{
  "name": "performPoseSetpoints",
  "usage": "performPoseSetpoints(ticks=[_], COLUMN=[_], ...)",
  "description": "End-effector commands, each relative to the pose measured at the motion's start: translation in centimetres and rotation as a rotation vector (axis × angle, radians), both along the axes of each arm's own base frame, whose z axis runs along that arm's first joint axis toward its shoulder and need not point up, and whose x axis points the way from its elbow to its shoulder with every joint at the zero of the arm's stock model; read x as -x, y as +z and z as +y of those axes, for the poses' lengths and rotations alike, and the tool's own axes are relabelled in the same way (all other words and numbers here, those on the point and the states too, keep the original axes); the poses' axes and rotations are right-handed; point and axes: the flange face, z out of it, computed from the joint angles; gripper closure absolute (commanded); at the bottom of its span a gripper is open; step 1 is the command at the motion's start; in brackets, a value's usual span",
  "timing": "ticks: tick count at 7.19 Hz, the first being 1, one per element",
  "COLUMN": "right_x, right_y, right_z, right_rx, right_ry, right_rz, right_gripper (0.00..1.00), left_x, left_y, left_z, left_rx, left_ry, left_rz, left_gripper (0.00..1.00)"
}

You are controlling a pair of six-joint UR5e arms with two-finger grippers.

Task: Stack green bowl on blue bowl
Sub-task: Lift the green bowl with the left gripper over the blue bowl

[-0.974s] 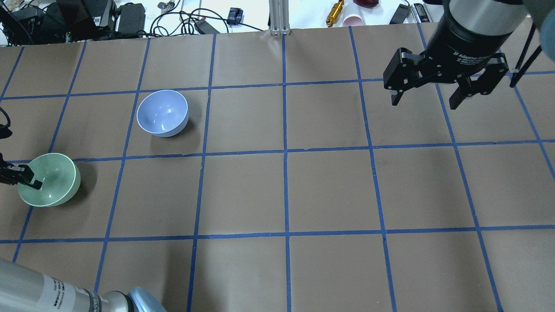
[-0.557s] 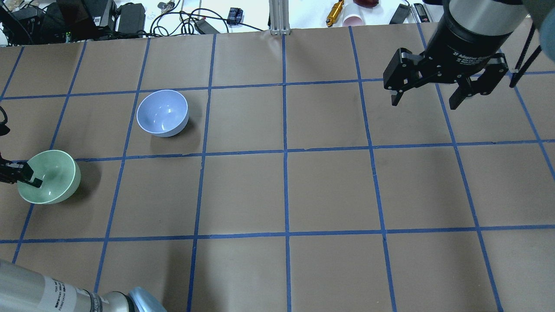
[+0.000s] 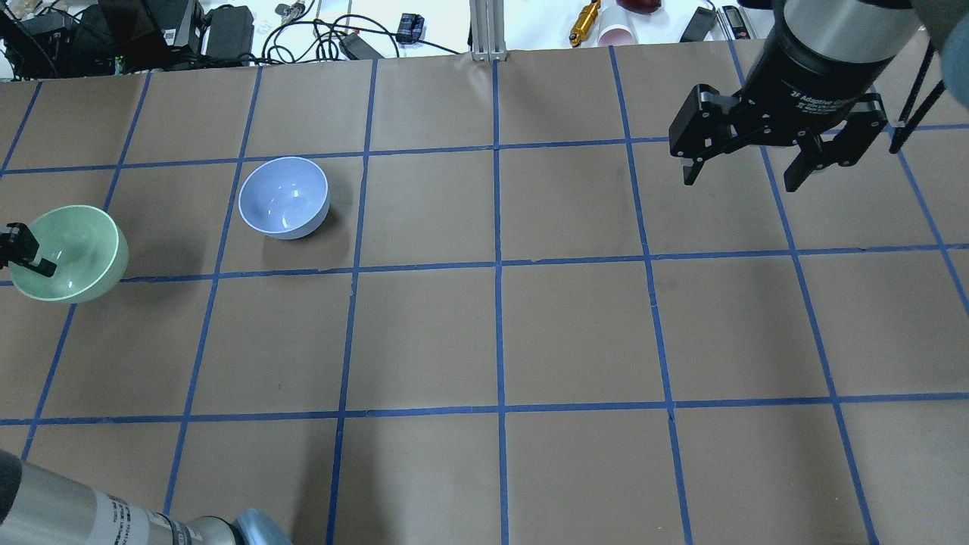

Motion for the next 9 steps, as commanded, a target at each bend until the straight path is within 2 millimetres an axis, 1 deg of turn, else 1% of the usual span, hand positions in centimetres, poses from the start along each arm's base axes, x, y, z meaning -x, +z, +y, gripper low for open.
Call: performPoseSetpoints(ticks=[1, 2, 3, 4, 5, 6, 7, 9], right_x=[0.0, 0.0, 0.0, 0.0, 0.0, 0.0, 0.0, 0.0], right_y=[0.1, 0.1, 0.0, 0.1, 0.0, 0.1, 0.0, 0.1], right_z=[0.0, 0.0, 0.0, 0.0, 0.0, 0.0, 0.0, 0.0], right_rx=[0.001, 0.001, 0.0, 0.001, 0.0, 0.001, 0.0, 0.001], right_ry=[0.0, 0.0, 0.0, 0.0, 0.0, 0.0, 0.0, 0.0], right_rz=[0.0, 0.0, 0.0, 0.0, 0.0, 0.0, 0.0, 0.0], right_gripper=[0.0, 0.0, 0.0, 0.0, 0.0, 0.0, 0.0, 0.0], left_x=[7.9, 12.4, 15.3, 18.6, 20.9, 21.4, 22.2, 22.5], left_y=[1.9, 2.0, 2.0, 2.4, 2.3, 1.2, 0.2, -0.8], left_z=[-5.3, -7.2, -8.7, -10.0, -10.9, -11.5, -11.4, -11.7], left_rx=[-0.004, 0.01, 0.009, 0.016, 0.039, 0.033, 0.006, -0.01], left_ry=[0.037, 0.08, 0.097, 0.1, 0.093, 0.096, 0.125, 0.129], left_rz=[-0.023, 0.03, 0.03, 0.014, 0.0, 0.0, 0.004, 0.007], left_gripper=[1.0, 1.0, 1.0, 1.0, 1.0, 1.0, 1.0, 1.0])
